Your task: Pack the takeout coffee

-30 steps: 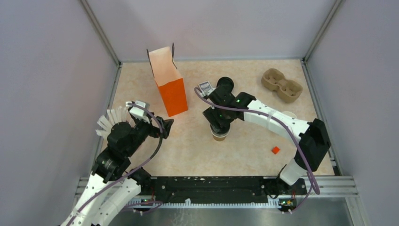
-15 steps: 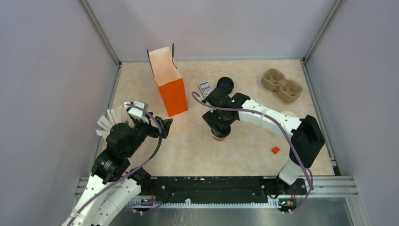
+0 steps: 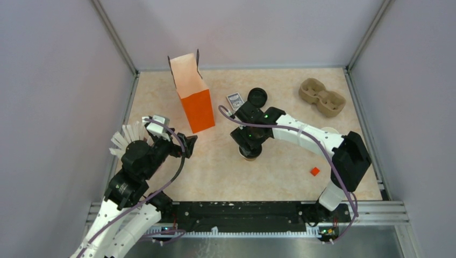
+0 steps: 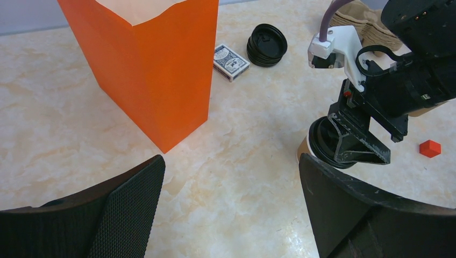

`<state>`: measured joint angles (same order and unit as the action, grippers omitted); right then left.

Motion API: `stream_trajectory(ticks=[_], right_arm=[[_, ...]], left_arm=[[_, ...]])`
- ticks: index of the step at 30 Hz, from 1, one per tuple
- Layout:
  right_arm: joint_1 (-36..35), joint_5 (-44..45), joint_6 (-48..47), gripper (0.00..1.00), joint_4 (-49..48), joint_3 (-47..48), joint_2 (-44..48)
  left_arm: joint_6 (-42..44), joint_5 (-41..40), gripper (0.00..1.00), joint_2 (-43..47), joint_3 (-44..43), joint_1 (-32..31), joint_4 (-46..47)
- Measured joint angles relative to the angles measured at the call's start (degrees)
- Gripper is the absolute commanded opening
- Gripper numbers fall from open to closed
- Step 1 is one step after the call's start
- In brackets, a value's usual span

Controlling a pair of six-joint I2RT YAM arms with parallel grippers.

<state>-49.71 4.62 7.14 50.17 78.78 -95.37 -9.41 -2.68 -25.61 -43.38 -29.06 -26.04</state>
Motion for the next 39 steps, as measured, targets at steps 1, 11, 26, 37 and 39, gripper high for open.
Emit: stream_trajectory(ticks=[1, 11, 26, 37, 39], right_arm=[[0.0, 0.0, 0.0, 0.73, 0.0, 0.0, 0.0], [0.0, 2.5, -0.1, 0.72, 1.7, 1.6, 0.1], [0.0, 3.2, -1.6, 0.72, 1.9, 1.6, 0.0], [1.2, 1.8, -3.8, 0.73, 0.0, 1.8, -2.2], [1.5, 1.3, -4.1, 0.75, -0.2, 1.8, -2.2]], left_arm=[[0.0, 0.0, 0.99, 0.0, 0.0, 0.0, 0.0], [0.2, -0.1, 0.99, 0.0, 0.0, 0.0, 0.0], [0.2, -1.1, 0.99, 0.7, 0.0, 0.0, -0.1], [0.2, -1.3, 0.99, 0.7, 0.0, 0.0, 0.0], [0.2, -1.3, 0.99, 0.7, 0.0, 0.0, 0.0]])
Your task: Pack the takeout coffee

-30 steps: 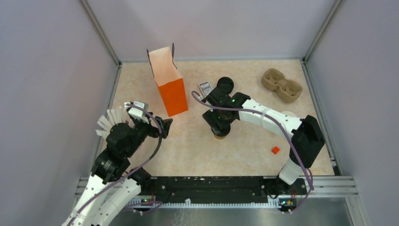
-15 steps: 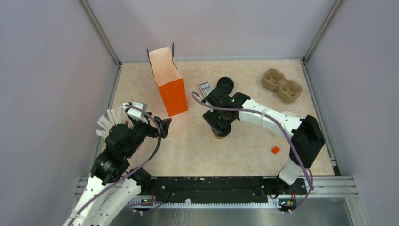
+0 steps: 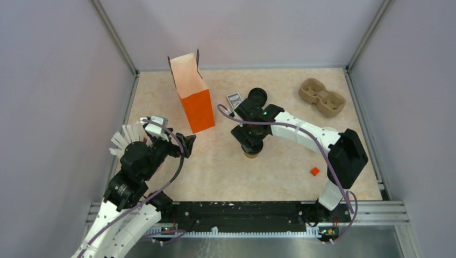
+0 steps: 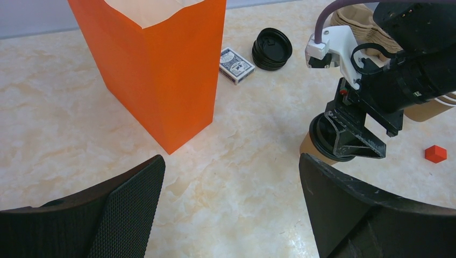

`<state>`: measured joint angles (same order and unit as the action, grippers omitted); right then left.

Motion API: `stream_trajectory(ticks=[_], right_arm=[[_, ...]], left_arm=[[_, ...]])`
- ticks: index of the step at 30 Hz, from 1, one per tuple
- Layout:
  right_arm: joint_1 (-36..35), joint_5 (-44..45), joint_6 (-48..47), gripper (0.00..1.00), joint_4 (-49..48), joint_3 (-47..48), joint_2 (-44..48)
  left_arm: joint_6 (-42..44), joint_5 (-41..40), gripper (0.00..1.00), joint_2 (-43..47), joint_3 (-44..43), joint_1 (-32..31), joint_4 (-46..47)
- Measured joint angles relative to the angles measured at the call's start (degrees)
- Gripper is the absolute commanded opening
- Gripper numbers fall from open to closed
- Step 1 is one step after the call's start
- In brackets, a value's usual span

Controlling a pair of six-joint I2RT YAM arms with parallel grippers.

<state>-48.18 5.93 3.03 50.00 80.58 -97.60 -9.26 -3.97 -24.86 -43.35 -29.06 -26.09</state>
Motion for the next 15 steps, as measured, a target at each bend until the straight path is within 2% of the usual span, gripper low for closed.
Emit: stream_trajectory(ticks=[15], right_arm=[[1.2, -2.6, -0.6, 0.77, -4.1, -3.2, 1.7]], left_arm=[[0.0, 0.0, 0.99, 0.0, 0.0, 0.0, 0.0]])
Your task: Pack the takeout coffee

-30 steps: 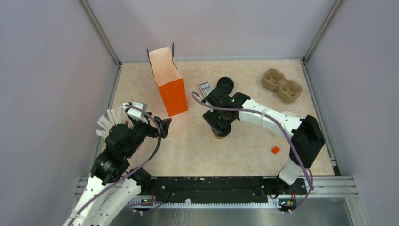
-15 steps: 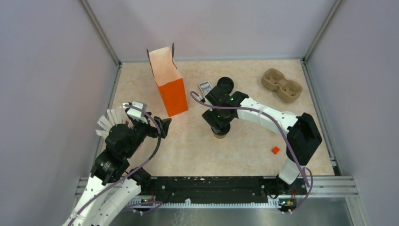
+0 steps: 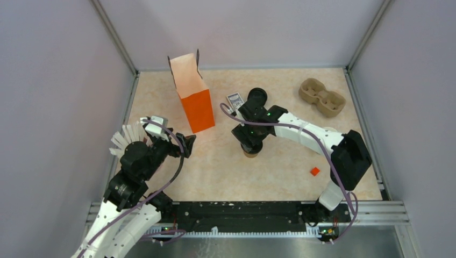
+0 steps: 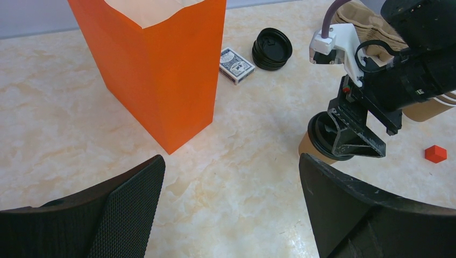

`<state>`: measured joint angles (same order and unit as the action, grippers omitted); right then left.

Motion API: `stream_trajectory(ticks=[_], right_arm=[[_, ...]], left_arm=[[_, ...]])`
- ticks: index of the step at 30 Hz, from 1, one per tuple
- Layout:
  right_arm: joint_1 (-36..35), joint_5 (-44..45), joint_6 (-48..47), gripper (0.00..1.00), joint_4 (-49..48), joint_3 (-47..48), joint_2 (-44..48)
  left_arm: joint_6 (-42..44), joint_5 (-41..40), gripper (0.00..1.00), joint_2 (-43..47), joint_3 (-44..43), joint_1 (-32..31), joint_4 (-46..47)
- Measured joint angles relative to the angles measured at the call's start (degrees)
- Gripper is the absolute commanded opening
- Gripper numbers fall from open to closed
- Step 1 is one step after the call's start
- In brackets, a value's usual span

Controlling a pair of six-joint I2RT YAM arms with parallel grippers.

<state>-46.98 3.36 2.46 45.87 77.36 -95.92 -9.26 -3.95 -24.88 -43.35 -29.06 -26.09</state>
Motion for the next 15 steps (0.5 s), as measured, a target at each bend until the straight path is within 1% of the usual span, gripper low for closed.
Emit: stream_trajectory(ticks=[11, 15], right_arm=[[1.4, -2.0, -1.0, 0.76, -1.5, -1.1, 0.4], [1.4, -1.7, -0.9, 0.74, -3.0, -2.3, 1.2]], left_arm=[[0.0, 0.0, 0.99, 0.0, 0.0, 0.0, 0.0], [0.0, 0.1, 0.99, -0.6, 0.0, 0.0, 0.0]])
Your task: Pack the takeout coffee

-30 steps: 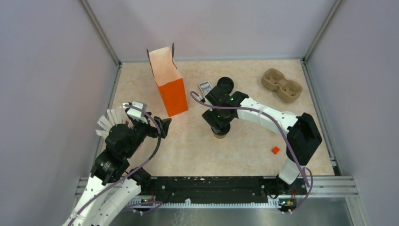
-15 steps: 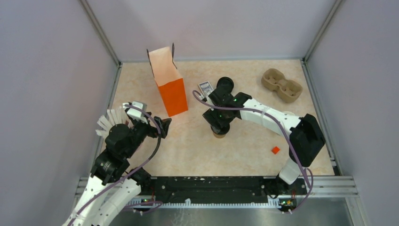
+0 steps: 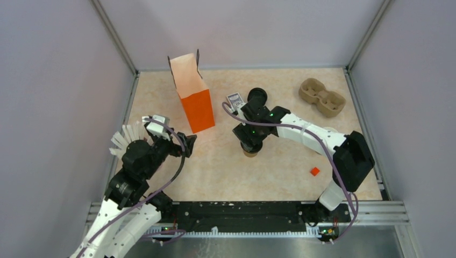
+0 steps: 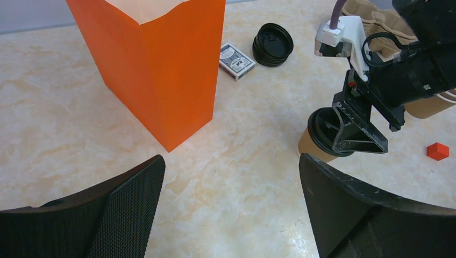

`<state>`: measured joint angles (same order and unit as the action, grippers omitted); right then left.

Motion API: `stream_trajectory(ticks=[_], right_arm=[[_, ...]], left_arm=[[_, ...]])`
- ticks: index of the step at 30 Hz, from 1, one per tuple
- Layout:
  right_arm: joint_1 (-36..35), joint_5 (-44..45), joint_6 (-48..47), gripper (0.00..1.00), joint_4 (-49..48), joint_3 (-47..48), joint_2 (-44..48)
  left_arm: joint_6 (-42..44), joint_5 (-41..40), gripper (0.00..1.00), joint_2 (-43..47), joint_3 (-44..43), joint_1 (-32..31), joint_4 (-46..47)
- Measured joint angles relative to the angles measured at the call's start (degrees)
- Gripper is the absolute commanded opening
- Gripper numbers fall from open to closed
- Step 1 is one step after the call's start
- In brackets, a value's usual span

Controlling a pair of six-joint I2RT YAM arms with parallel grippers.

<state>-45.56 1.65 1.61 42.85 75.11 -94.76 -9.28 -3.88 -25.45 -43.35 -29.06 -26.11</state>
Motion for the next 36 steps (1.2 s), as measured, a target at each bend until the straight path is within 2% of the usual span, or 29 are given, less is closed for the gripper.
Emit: stream_trajectory(ticks=[8, 11, 18, 26, 30, 34, 36], right_arm=[[0.0, 0.0, 1.4, 0.83, -0.6, -0.3, 0.7], [0.1, 0.0, 1.7, 0.95, -0.7, -0.5, 1.0], [0.4, 0.8, 2.3, 0.96, 1.0, 0.2, 1.0], [0.4, 0.4, 2.4, 0.95, 3.0, 5.1, 1.5], [0.7, 0.4, 3.1, 0.87, 3.5, 5.3, 4.1], [3.9, -0.6, 4.5, 0.65, 2.1, 3.4, 9.5], [6.4, -1.6, 5.4, 0.49, 0.7, 1.2, 12.7]], left_arm=[[0.0, 0.2, 0.99, -1.4, 0.0, 0.0, -0.1], [0.0, 0.2, 0.99, -1.4, 0.0, 0.0, -0.1], [0.0, 0.2, 0.99, -1.4, 0.0, 0.0, -0.1], [0.0, 0.8, 0.99, -1.5, 0.0, 0.0, -0.1], [-0.6, 3.8, 0.96, -4.1, -2.0, 0.0, -1.7], [-2.4, 9.5, 0.87, -11.1, -7.0, 0.0, -2.3], [-3.6, 13.1, 0.82, -15.7, -9.3, 0.0, -2.2]])
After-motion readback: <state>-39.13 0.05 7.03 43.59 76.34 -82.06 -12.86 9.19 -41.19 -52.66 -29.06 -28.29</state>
